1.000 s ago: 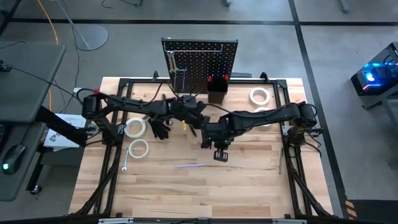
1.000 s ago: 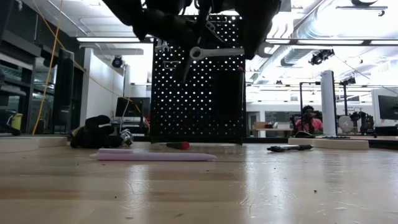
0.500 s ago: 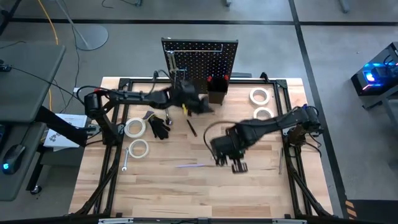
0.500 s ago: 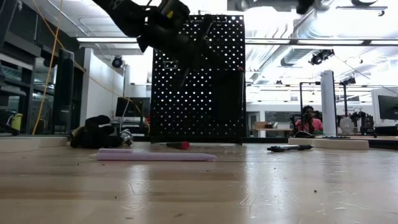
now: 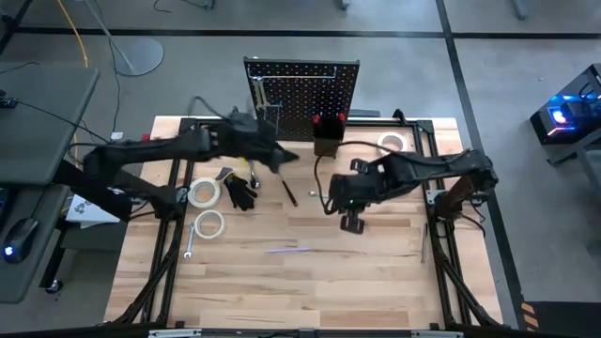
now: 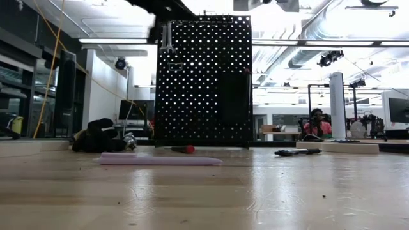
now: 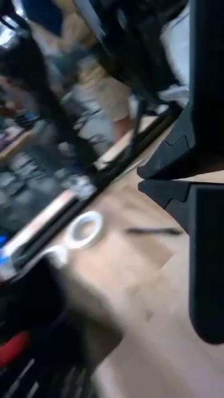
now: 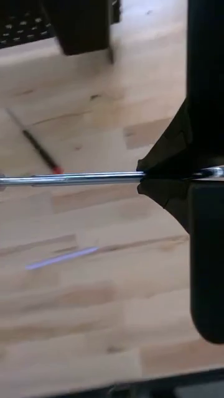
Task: Hang tools onto peg board
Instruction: Hang the wrench onto the peg board
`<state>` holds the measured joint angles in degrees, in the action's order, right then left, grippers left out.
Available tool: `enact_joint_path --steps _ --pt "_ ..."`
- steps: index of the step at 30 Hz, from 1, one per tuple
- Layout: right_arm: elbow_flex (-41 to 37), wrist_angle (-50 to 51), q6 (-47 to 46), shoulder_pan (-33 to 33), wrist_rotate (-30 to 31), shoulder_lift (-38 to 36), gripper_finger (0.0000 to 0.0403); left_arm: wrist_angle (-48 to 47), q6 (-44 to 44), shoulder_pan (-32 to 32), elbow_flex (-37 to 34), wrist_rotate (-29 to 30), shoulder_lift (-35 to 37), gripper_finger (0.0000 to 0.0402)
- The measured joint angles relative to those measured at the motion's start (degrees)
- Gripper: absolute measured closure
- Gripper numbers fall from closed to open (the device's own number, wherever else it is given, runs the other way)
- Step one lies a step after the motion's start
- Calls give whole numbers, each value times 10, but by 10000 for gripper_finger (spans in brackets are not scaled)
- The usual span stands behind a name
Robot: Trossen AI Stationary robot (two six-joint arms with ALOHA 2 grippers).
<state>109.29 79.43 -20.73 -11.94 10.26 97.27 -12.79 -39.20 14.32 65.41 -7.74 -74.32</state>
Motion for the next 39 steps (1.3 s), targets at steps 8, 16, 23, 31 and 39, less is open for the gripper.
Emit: enact_joint_path --steps 8,16,23,31,39 --pt "-115 -286 27 84 -96 -24 403 -25 31 -98 -1 74 113 401" --pt "-212 -713 -45 183 -118 -24 403 -1 98 -200 -1 257 251 401" --pt "-263 -915 -158 256 -97 -10 403 41 157 -237 0 321 289 401" --pt "-257 -982 -195 253 -105 33 403 33 157 -238 -1 329 262 401" --pt "-257 -1012 -198 255 -45 46 403 36 144 -238 -1 328 251 401"
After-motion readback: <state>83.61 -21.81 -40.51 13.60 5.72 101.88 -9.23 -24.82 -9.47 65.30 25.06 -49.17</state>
